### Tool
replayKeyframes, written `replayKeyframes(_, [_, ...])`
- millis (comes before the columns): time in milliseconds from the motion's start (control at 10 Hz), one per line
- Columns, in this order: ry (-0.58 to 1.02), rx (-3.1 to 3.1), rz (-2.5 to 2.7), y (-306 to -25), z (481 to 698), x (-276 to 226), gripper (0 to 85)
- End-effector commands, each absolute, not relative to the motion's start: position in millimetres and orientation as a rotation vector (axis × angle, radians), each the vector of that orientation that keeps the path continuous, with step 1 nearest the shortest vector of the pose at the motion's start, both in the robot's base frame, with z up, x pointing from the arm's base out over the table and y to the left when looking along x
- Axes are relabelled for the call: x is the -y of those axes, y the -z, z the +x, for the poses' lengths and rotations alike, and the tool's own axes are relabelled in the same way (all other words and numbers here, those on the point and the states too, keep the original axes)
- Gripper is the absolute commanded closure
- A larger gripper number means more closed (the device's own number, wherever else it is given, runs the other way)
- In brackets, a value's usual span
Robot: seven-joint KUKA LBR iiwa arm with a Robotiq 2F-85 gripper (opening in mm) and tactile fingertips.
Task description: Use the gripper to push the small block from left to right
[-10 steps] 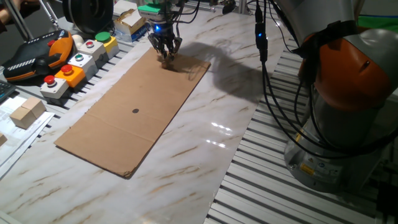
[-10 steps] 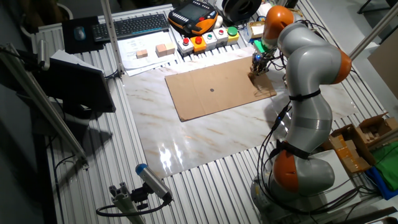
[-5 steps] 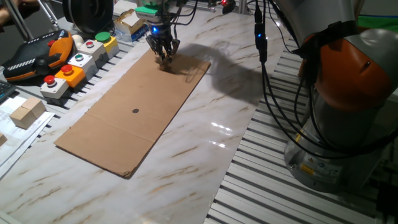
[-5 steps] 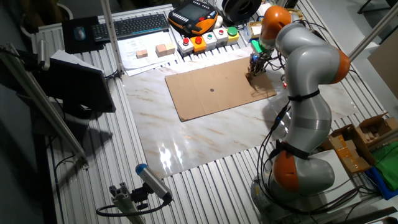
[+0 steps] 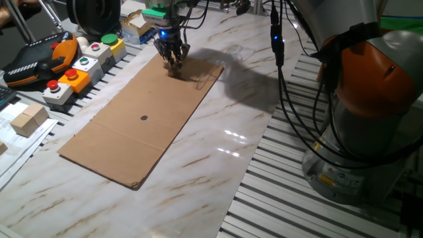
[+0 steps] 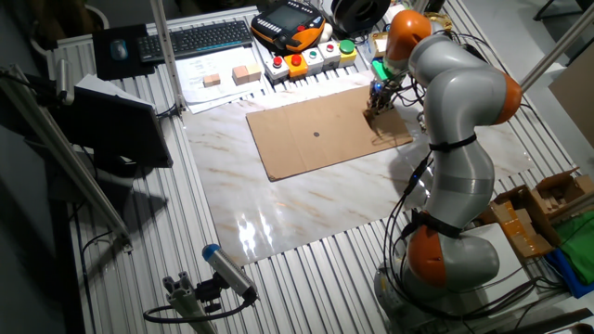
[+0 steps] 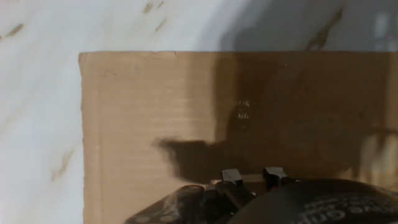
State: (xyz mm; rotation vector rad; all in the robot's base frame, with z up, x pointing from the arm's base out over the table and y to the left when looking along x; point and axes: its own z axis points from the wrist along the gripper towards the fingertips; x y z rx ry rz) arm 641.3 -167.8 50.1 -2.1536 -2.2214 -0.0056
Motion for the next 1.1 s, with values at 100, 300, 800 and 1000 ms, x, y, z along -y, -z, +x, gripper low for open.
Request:
replayKeyframes(100, [0.013, 2.213, -2.161, -47.9, 641.5, 163.7, 84.0])
replayKeyframes(300, [0.016, 2.203, -2.171, -45.1, 641.5, 158.8, 84.0])
replayKeyframes(800, [0.024, 2.184, -2.185, -47.0, 642.1, 149.0, 84.0])
replayKeyframes(1000, [0.027, 2.183, -2.187, -47.5, 642.5, 145.5, 84.0])
